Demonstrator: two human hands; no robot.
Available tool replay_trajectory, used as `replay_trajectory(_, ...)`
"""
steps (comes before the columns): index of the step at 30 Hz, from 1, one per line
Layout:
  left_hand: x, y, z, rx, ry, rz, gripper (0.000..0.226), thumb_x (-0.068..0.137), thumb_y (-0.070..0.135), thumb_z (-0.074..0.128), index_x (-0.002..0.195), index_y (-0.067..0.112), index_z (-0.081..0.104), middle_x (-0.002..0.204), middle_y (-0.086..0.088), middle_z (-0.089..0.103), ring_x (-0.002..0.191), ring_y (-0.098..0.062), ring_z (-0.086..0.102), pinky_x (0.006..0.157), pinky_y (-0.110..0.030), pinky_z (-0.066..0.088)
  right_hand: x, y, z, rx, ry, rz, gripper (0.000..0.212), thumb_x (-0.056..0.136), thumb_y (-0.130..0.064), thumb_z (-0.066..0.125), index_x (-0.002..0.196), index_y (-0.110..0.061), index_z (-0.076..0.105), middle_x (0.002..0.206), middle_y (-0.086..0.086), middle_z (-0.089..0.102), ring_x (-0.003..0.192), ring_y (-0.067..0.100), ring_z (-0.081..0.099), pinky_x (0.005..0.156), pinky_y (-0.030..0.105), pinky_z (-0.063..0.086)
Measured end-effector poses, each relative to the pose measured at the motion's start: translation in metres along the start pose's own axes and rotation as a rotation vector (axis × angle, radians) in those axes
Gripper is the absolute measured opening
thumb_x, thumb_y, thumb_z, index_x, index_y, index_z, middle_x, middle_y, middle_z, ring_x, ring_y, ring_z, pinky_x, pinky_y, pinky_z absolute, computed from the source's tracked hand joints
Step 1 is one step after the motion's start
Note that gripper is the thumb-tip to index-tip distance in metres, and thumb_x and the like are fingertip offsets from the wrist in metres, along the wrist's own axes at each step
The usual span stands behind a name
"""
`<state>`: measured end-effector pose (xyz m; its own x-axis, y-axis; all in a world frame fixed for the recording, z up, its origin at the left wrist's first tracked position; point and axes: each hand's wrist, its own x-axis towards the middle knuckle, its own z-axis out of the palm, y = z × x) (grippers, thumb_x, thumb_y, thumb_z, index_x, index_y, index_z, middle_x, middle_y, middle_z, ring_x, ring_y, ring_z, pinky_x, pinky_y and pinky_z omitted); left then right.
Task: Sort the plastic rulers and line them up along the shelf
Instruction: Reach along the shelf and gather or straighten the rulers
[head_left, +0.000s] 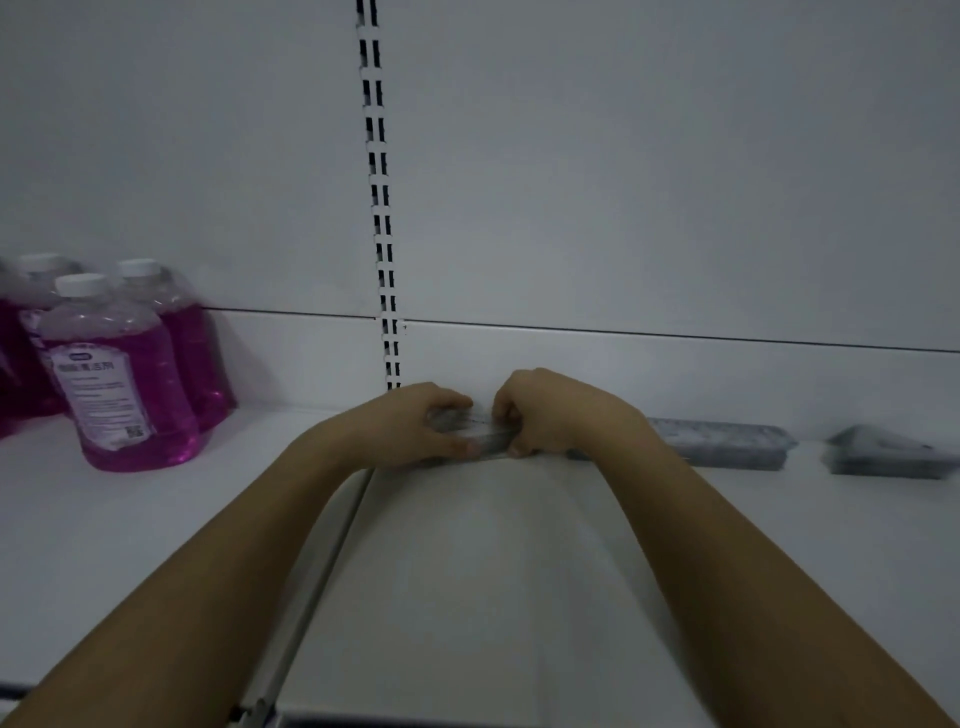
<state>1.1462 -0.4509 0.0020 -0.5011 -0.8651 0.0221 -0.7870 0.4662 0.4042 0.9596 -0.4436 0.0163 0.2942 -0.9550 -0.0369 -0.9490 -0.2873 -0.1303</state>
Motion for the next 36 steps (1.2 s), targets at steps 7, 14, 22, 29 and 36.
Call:
replay_trajectory(7, 0.007, -0.007, 0.005, 0.022, 0.025, -0.012, 0.057, 0.071, 0.038, 0.080, 0.122, 0.026, 0.059, 0.112, 0.008, 0.055, 0.096, -0.011, 0.054, 0.083, -0.024, 0.044, -0.001, -0.007, -0.001, -0.095, -0.038, 0.018, 0.036, 0.083, -0.003, 0.063, 0.117, -0.014, 0.061, 0.112, 0.009, 0.060, 0.087, 0.024, 0.055, 0.056, 0.022, 0.038)
replay_trajectory(14, 0.010, -0.017, 0.003, -0.035, 0.009, -0.034, 0.053, 0.069, 0.032, 0.077, 0.119, 0.028, 0.060, 0.110, 0.010, 0.060, 0.095, -0.010, 0.057, 0.085, -0.025, 0.046, 0.006, -0.009, 0.003, -0.065, -0.041, -0.006, 0.035, 0.084, -0.004, 0.057, 0.118, -0.014, 0.059, 0.116, 0.011, 0.059, 0.099, 0.027, 0.057, 0.074, 0.029, 0.040)
replay_trajectory(22, 0.011, -0.016, 0.006, -0.008, 0.040, -0.025, 0.048, 0.068, 0.034, 0.075, 0.113, 0.028, 0.061, 0.105, 0.010, 0.060, 0.091, -0.011, 0.057, 0.078, -0.025, 0.046, 0.007, -0.004, 0.005, -0.037, -0.029, -0.013, 0.034, 0.084, -0.004, 0.056, 0.114, -0.019, 0.058, 0.114, 0.007, 0.057, 0.089, 0.023, 0.052, 0.064, 0.027, 0.037)
replay_trajectory(29, 0.006, -0.008, 0.006, 0.034, 0.058, -0.053, 0.051, 0.074, 0.034, 0.075, 0.121, 0.021, 0.061, 0.114, 0.003, 0.062, 0.095, -0.014, 0.056, 0.085, -0.027, 0.046, 0.006, -0.001, 0.007, -0.031, 0.000, -0.019, 0.039, 0.084, -0.002, 0.057, 0.119, -0.018, 0.060, 0.116, 0.006, 0.058, 0.096, 0.024, 0.056, 0.069, 0.025, 0.041)
replay_trajectory(36, -0.009, -0.014, -0.008, -0.014, 0.044, -0.225, 0.092, 0.065, 0.051, 0.081, 0.140, 0.016, 0.041, 0.134, 0.000, 0.051, 0.105, -0.014, 0.052, 0.092, -0.025, 0.042, -0.003, 0.015, -0.004, 0.093, 0.013, 0.011, 0.047, 0.079, -0.005, 0.069, 0.123, -0.018, 0.061, 0.116, 0.001, 0.062, 0.102, 0.021, 0.061, 0.091, 0.038, 0.053)
